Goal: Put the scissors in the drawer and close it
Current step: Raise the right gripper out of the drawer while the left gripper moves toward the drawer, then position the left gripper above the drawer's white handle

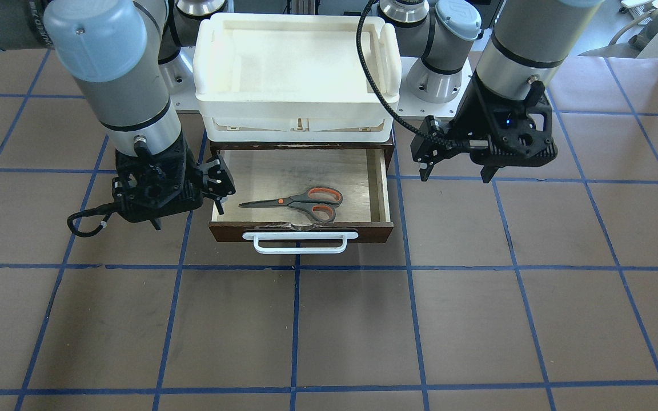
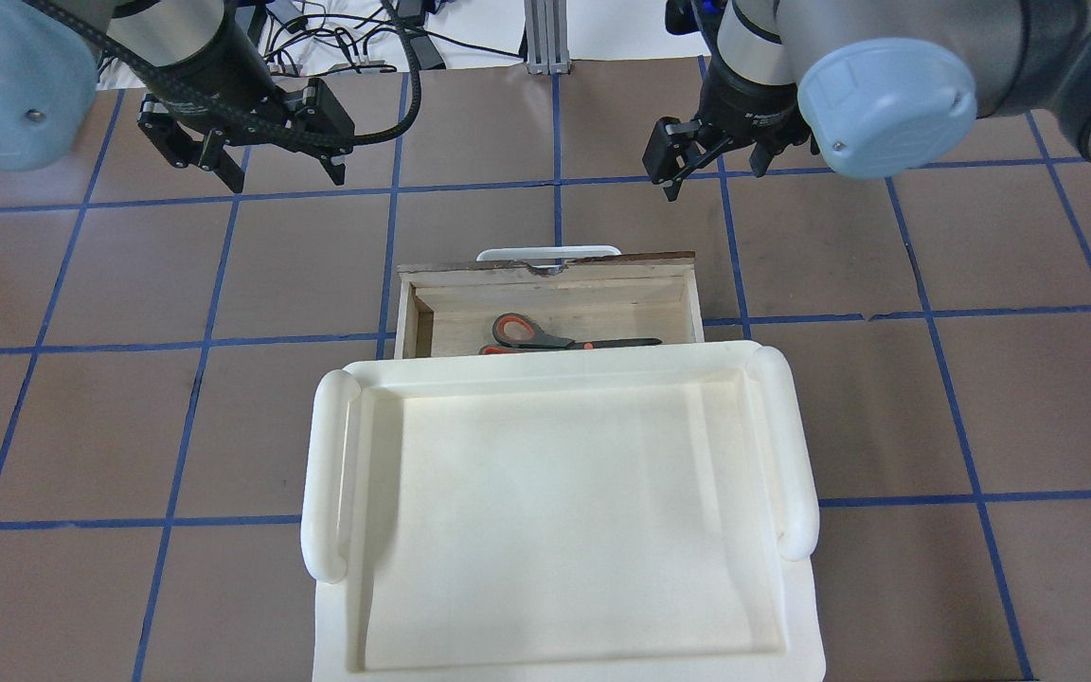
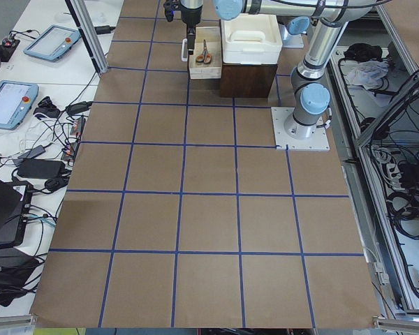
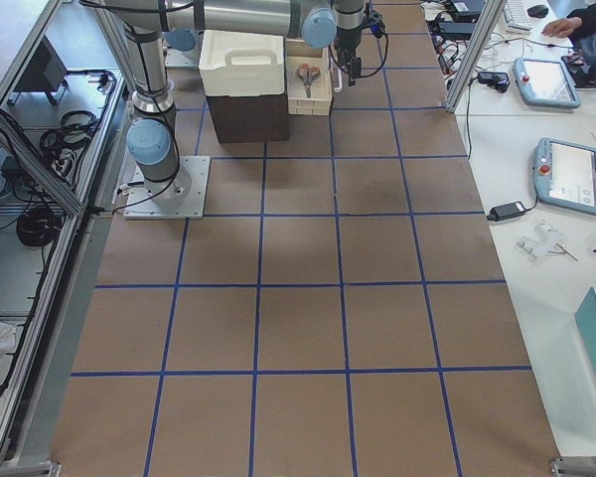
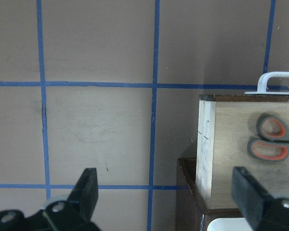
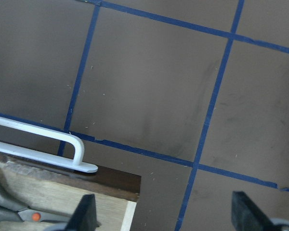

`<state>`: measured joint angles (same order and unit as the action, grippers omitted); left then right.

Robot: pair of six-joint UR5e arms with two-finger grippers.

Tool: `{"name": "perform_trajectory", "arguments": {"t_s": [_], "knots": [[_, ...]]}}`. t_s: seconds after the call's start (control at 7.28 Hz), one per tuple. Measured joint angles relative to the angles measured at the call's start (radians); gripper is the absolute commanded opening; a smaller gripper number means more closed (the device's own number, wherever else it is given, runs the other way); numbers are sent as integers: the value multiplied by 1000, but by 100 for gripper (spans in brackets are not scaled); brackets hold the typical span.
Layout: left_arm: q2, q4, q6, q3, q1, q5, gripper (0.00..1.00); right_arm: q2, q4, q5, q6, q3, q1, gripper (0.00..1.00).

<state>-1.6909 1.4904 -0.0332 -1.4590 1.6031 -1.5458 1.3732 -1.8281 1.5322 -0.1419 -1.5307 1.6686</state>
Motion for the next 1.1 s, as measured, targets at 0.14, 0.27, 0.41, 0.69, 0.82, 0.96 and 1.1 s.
{"name": "perform_trajectory", "arguments": {"t_s": [0.14,0.27,0.41,0.69,0.82,0.96,1.1], "knots": [[-56,-7,-3,41,16,-3,100,4,6,0,9,0,-35,100],[-107,-10,-4,77,32,-7,100,16,9,1,12,1,-64,100],[-157,-27,-10,102,55,-10,100,36,13,6,13,-1,-81,100],[-252,-98,-40,133,98,-12,100,88,19,11,11,-8,-90,100],[-300,-124,-45,142,126,-12,100,116,26,7,6,-18,-90,100],[-347,-161,-47,147,149,-4,100,134,30,4,3,-30,-89,100],[-391,-201,-53,155,163,20,100,144,31,4,4,-38,-89,100]]}}
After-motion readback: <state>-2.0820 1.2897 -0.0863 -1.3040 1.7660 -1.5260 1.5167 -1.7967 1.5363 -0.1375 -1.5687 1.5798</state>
